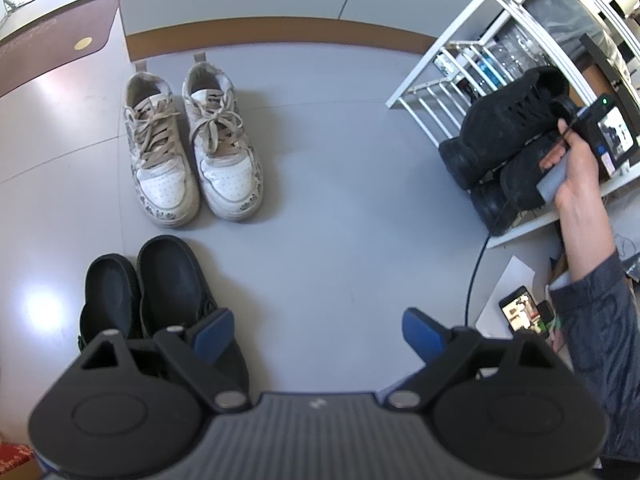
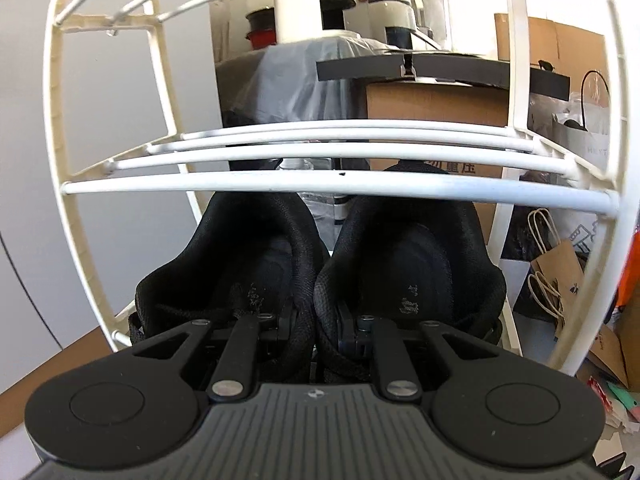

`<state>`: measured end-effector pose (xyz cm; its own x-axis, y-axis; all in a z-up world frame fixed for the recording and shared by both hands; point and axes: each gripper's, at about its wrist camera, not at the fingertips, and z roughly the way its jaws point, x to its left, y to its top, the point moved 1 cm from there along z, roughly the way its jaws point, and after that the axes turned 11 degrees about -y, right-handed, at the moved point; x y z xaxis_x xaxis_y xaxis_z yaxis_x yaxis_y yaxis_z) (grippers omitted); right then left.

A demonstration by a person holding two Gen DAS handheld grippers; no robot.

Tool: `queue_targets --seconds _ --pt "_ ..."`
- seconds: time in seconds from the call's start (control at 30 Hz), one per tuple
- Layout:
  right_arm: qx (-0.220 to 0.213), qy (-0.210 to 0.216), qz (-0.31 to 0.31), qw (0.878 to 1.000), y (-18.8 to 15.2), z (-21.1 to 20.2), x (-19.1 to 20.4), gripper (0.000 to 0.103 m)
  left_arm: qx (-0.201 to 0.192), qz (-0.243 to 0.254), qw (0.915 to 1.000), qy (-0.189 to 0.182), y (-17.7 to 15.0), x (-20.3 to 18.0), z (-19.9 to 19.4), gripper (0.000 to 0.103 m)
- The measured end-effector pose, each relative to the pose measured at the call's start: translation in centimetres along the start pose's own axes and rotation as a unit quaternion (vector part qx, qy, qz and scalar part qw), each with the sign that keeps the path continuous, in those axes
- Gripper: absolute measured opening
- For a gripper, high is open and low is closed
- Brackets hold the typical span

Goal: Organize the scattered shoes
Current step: 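Push the black sneakers into the rack shelf with the right gripper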

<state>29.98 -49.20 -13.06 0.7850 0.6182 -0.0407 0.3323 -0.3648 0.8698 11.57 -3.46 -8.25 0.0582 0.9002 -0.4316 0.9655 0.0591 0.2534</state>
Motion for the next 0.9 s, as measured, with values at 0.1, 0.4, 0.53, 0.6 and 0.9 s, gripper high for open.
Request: queue_targets --seconds 0.1,0.4,0.53,0.6,0.9 --pt "-0.004 -0.003 -0.001 1.000 1.0 0.6 -0.1 0.019 0.003 0.000 1.0000 -0.004 -0.1 -0.1 0.2 0.093" --pt "0.012 -0.044 0.022 0.999 2.4 3.5 -1.7 0.019 0.012 -0.002 0.9999 -0.004 -0.1 0.0 0.5 0.093" --pt "0.019 -0.054 0.032 0.998 3.1 5.1 -2.1 0.021 0.015 0.001 0.9999 -0.005 -0.1 -0.3 0.8 0.093" --pt "0.037 -0.063 0.041 0.996 3.9 6.3 -2.2 0.027 0.017 0.001 0.9998 -0.005 -0.2 -0.4 1.0 0.093" --pt "-0.053 -0.033 0.012 0.998 3.7 4.2 -1.2 0.079 0.025 0.002 0.9997 -0.002 -0.4 -0.7 1.7 0.093"
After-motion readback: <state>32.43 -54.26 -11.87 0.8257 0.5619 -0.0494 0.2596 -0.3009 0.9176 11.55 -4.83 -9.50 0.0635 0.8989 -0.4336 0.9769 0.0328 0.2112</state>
